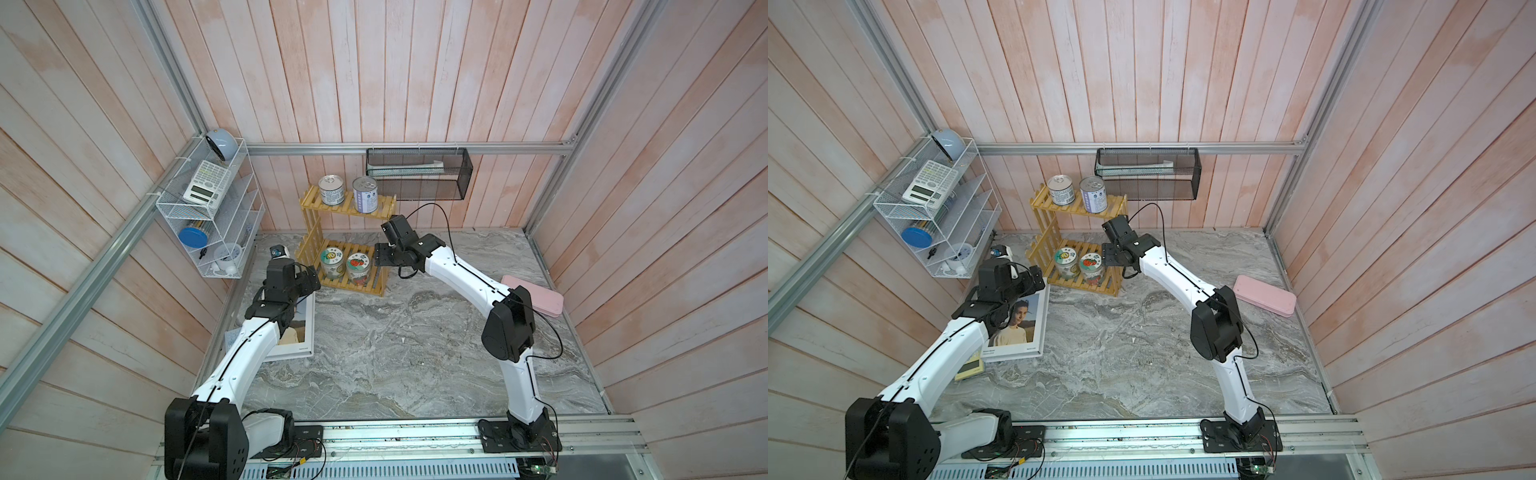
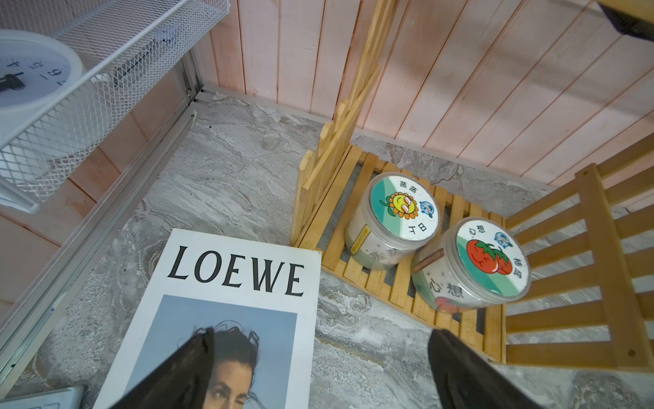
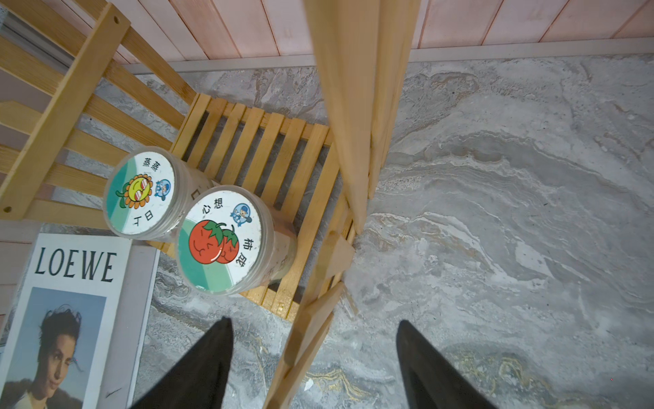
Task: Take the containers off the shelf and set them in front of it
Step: Move the shelf to the center of the board.
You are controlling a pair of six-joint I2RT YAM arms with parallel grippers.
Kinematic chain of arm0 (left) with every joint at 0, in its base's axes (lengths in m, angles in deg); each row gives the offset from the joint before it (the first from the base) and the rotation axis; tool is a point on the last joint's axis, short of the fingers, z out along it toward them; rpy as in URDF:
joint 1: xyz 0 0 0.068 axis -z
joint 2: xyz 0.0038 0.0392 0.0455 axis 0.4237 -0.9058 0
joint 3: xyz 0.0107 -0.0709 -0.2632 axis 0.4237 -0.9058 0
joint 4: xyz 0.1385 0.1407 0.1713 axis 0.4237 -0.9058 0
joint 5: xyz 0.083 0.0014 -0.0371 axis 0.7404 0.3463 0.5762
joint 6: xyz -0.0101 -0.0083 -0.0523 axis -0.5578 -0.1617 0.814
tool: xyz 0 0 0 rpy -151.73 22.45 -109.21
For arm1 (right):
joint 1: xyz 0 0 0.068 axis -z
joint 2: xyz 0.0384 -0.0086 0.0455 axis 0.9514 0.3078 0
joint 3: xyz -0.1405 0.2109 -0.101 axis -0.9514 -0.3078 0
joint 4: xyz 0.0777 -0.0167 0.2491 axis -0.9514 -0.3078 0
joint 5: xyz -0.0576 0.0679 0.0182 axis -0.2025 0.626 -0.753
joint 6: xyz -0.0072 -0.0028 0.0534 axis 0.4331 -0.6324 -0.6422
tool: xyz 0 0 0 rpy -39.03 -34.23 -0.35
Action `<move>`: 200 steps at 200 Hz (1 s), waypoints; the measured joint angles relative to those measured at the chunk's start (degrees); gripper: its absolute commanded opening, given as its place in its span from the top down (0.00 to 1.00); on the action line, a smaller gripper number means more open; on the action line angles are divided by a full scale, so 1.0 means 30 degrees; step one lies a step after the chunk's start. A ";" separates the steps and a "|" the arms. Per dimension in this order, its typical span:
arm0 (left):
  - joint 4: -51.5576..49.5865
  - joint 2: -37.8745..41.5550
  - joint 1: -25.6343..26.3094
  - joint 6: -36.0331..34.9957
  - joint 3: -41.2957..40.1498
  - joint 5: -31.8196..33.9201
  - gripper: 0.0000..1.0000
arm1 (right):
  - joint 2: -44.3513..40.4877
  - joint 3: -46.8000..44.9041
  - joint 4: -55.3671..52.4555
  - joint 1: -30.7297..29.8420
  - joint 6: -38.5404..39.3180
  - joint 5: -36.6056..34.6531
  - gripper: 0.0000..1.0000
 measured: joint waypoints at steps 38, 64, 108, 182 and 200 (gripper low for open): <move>-0.0168 0.0000 0.0000 -0.0007 0.0219 0.0007 0.00 | 0.0007 0.0000 -0.0481 -0.0073 -0.0342 -0.0648 0.35; -0.0168 -0.0044 0.0000 0.0000 0.0219 0.0007 0.00 | 0.0124 0.0000 -0.0459 -0.0073 -0.0517 -0.0729 0.37; -0.0175 -0.0219 0.0000 0.0000 0.0219 0.0029 0.00 | 0.1209 0.0619 -0.0226 -0.0073 -0.0984 -0.0692 0.43; -0.0189 -0.0219 0.0000 0.0000 0.0219 0.0197 0.00 | 0.1406 0.0656 0.0109 -0.0182 -0.1923 -0.0984 0.62; -0.0240 -0.0219 0.0000 -0.0007 0.0219 0.0226 0.00 | 0.1399 0.0568 0.0189 -0.0160 -0.2171 -0.1129 0.65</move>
